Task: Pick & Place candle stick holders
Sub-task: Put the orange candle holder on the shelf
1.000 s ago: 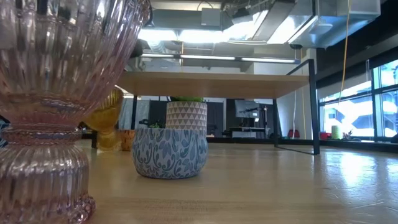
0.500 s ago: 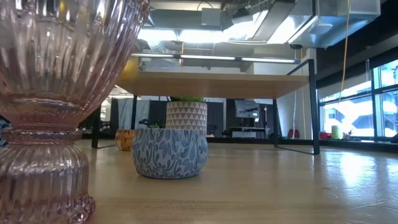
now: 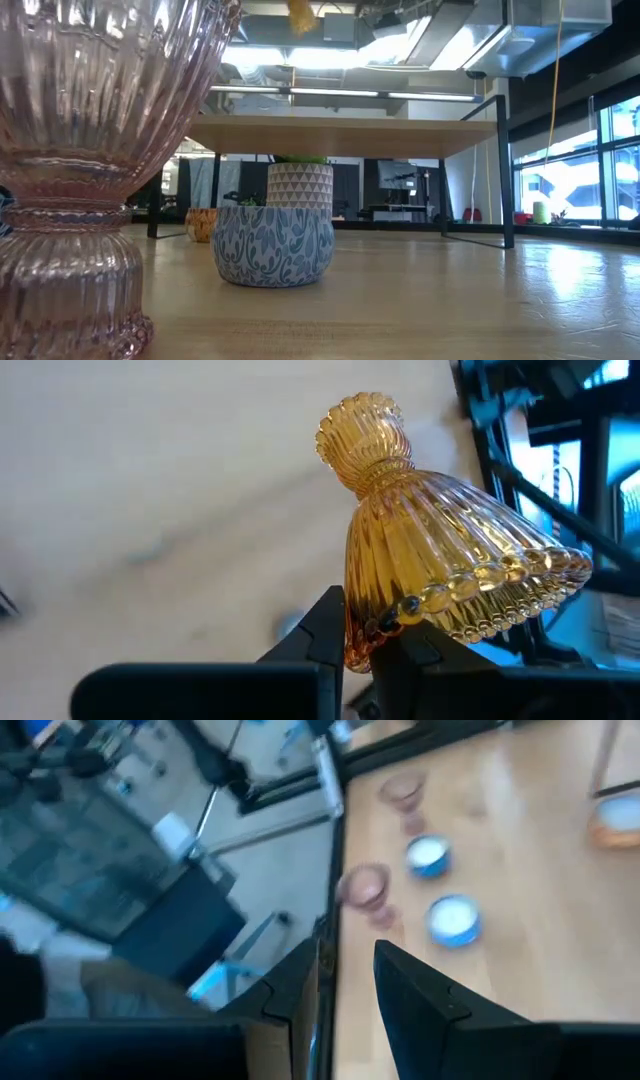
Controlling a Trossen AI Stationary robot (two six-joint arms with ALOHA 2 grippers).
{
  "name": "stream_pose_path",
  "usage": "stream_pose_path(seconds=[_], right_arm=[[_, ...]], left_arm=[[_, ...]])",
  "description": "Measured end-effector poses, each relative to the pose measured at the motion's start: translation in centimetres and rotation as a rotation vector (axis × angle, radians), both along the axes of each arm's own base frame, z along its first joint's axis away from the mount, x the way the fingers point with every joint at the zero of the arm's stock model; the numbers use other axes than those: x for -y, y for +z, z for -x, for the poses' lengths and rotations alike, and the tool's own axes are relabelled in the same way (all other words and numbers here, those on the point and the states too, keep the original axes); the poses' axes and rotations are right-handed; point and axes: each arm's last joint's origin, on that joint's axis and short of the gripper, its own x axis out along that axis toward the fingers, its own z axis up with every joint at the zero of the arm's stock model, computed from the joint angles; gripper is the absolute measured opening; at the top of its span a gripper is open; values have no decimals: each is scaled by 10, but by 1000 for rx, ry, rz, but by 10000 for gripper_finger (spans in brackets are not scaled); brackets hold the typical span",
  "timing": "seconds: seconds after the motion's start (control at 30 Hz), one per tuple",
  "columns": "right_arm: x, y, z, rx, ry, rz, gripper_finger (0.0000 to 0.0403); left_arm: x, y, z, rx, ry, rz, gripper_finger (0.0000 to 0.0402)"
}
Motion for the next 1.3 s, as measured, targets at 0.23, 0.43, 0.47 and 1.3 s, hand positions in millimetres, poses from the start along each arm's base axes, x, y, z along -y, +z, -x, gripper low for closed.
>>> stream_pose_path(seconds=[0.23,0.43,0.47,1.3], right_arm=[[23,-1,-15,20,-185,62,105],[62,-10,-30,-83,-337,116,105],[70,-10,-31,-112,-359,126,105],[135,22,-93,-362,-545,346,105]], left_arm=[[-66,-16,-6,-69,-104,20,22],[-107,-56,-28,-145,-293,143,21],[-111,-61,-32,-163,-333,174,22],[-143,-37,-72,-213,-614,-68,21]])
